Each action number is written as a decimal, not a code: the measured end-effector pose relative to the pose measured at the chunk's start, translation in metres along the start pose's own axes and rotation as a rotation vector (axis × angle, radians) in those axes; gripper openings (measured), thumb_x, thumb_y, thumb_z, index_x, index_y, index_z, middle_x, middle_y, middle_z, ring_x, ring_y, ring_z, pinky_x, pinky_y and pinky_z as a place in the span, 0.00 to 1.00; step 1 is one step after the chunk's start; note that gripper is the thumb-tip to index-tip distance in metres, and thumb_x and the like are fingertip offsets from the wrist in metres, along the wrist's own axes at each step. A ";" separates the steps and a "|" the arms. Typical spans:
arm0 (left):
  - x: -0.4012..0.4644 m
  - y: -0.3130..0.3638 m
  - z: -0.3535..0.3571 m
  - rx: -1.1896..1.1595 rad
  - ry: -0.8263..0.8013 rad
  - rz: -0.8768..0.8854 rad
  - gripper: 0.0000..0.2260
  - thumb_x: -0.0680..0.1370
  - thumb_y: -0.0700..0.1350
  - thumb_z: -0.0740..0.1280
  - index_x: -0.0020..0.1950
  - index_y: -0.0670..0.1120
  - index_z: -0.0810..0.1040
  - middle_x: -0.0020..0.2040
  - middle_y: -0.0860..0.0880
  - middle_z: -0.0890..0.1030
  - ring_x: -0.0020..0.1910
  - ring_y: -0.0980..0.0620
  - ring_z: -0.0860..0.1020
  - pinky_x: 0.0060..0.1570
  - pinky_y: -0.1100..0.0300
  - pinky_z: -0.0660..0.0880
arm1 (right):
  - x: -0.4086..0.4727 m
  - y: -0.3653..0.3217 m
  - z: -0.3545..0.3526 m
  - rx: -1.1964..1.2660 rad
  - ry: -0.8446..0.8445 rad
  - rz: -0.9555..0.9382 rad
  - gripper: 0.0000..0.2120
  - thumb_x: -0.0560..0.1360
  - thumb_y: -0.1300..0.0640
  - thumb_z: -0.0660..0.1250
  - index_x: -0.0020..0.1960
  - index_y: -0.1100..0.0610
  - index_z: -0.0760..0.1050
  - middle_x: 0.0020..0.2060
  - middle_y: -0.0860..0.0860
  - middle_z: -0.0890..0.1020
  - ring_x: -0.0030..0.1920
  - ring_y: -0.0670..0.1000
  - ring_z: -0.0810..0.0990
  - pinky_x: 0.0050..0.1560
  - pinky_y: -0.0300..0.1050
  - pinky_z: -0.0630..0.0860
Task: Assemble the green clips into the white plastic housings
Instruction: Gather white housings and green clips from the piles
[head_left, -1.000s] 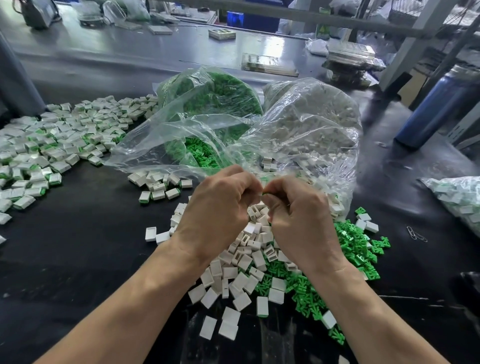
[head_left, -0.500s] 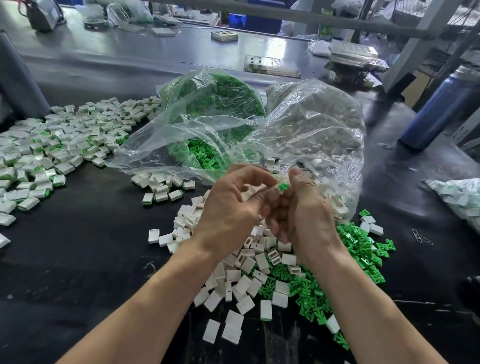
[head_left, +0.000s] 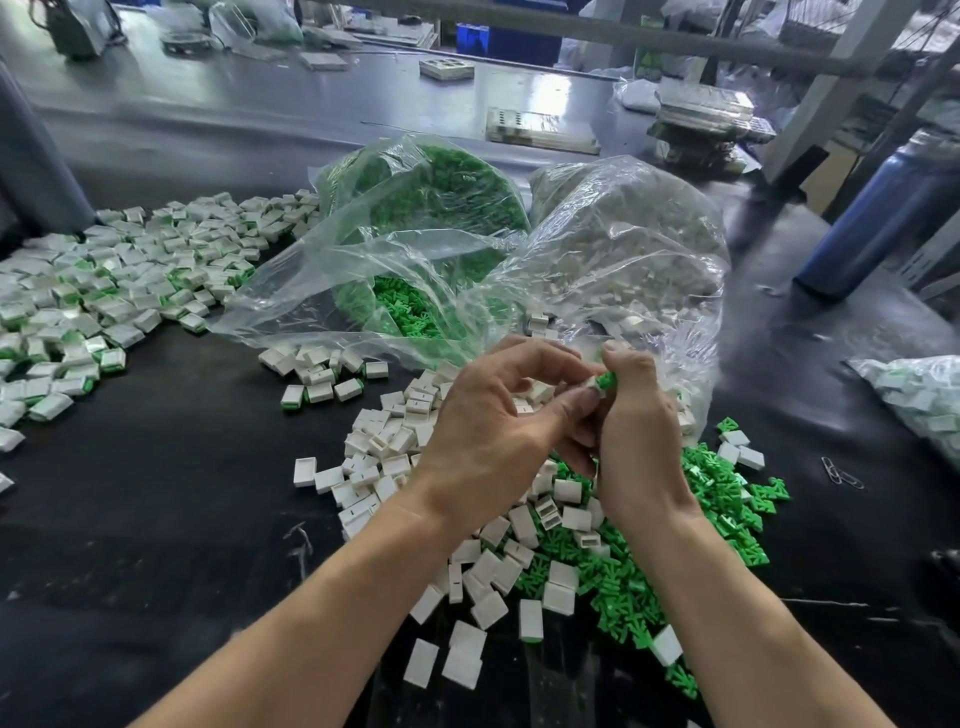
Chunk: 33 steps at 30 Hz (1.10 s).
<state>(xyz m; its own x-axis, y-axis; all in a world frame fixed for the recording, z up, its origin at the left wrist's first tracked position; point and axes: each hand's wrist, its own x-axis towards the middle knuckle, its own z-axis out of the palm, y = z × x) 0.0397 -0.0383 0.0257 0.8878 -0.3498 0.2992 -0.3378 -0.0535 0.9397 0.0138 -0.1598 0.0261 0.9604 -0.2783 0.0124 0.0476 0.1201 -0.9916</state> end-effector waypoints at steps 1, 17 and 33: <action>0.000 0.000 0.000 -0.007 0.000 0.001 0.04 0.77 0.40 0.76 0.50 0.47 0.86 0.56 0.52 0.84 0.54 0.58 0.82 0.57 0.66 0.74 | 0.000 0.000 0.000 -0.005 0.005 0.000 0.28 0.84 0.45 0.53 0.29 0.47 0.77 0.24 0.46 0.68 0.25 0.47 0.65 0.22 0.43 0.62; -0.002 -0.005 0.001 -0.188 0.008 -0.057 0.03 0.78 0.39 0.75 0.51 0.44 0.85 0.55 0.53 0.86 0.54 0.48 0.85 0.53 0.48 0.83 | -0.004 0.001 0.011 -0.004 0.082 -0.050 0.22 0.81 0.43 0.54 0.45 0.47 0.86 0.37 0.66 0.82 0.37 0.63 0.78 0.34 0.58 0.77; -0.002 -0.007 0.006 -0.253 0.035 -0.094 0.03 0.78 0.38 0.74 0.51 0.40 0.85 0.52 0.50 0.87 0.45 0.48 0.87 0.42 0.53 0.83 | 0.006 0.013 0.011 0.046 0.136 -0.008 0.22 0.78 0.42 0.55 0.48 0.48 0.87 0.46 0.71 0.83 0.52 0.79 0.79 0.45 0.84 0.73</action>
<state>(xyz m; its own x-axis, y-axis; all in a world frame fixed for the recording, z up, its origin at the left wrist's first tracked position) 0.0386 -0.0434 0.0179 0.9234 -0.3213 0.2100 -0.1685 0.1524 0.9739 0.0236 -0.1493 0.0144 0.9141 -0.4055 -0.0007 0.0702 0.1600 -0.9846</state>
